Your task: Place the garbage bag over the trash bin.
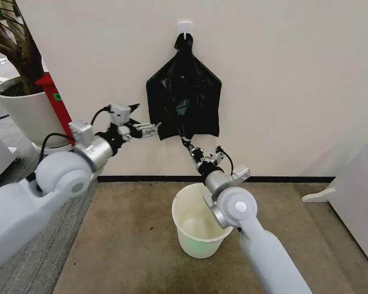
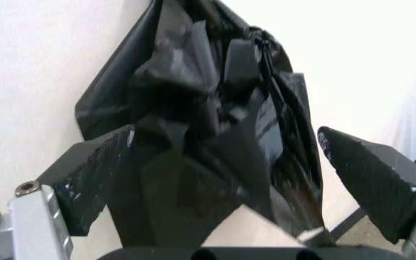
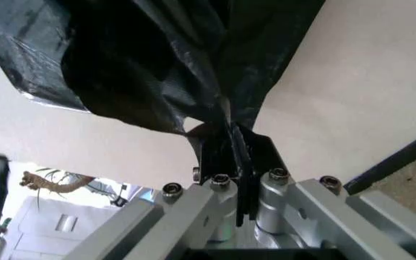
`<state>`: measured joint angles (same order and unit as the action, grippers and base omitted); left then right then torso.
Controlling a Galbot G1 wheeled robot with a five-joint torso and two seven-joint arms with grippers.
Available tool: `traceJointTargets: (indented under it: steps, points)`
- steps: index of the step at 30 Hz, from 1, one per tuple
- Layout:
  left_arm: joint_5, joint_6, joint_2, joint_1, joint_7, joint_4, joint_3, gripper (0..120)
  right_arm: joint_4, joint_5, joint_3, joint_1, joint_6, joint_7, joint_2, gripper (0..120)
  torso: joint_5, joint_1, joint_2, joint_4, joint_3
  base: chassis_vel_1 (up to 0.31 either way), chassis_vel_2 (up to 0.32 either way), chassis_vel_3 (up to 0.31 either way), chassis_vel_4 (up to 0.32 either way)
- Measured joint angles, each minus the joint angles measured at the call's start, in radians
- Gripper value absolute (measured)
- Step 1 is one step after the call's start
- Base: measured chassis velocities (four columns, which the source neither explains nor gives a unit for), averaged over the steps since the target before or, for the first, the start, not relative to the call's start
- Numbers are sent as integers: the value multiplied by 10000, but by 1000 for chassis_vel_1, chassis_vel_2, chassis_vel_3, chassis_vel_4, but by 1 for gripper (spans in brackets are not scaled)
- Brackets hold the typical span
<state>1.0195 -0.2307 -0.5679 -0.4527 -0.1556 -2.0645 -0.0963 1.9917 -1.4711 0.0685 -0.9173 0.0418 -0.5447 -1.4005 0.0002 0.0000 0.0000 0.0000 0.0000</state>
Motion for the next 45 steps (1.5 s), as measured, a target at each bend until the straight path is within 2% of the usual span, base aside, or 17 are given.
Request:
traceJointTargets:
  steps: [4, 7, 10, 13, 14, 17, 19, 24, 31, 45]
  points:
    - [-157, -250, -147, 672, 49, 162, -397, 100, -25, 31, -10, 20, 3, 6, -71, 0, -1, 0, 0, 0, 0, 0, 0, 0, 0]
    - [-1329, -395, -307, 1558, 775, 514, -1131, 100, -81, 124, -17, 23, 18, 51, -187, 0, -1, 0, 0, 0, 0, 0, 0, 0, 0]
    - [-1779, -466, -323, 1813, 999, 587, -1459, 100, -97, 164, -25, 11, 21, 75, -235, 0, -2, 0, 0, -1, 0, 0, 0, 0, 0]
    - [-2984, -797, -324, 2224, 1593, 711, -1883, 100, -114, 223, -33, -29, 35, 116, -298, 0, -1, 0, 0, 0, 0, 0, 0, 0, 0]
    - [-2984, -797, -324, 2224, 1593, 711, -1883, 100, -114, 223, -33, -29, 35, 116, -298, 0, -1, 0, 0, 0, 0, 0, 0, 0, 0]
    - [-4036, -839, -363, 2653, 1989, 983, -2361, 100, -119, 256, -35, -65, 55, 159, -344, 0, -1, 0, 0, 2, 0, 0, 0, 0, 0]
    - [-4336, -828, -472, 2897, 2051, 1163, -2674, 100, -122, 274, -24, -94, 67, 179, -375, 0, -3, 0, 0, 1, 0, 0, 0, 0, 0]
    - [-4678, -749, -772, 3328, 2183, 1524, -3080, 100, -119, 293, 14, -167, 82, 225, -374, 0, -2, 0, 0, 1, 0, 0, 0, 0, 0]
    - [-5023, -901, -1223, 3703, 2306, 1862, -3189, 100, -31, 280, 158, -272, 106, 249, -217, 0, -1, 0, 0, -2, 0, 0, 0, 0, 0]
    - [-5592, -1063, -1294, 3741, 3003, 1926, -3214, 100, 23, 209, 300, -308, 143, 333, -63, 0, -1, 0, 0, 0, 0, 0, 0, 0, 0]
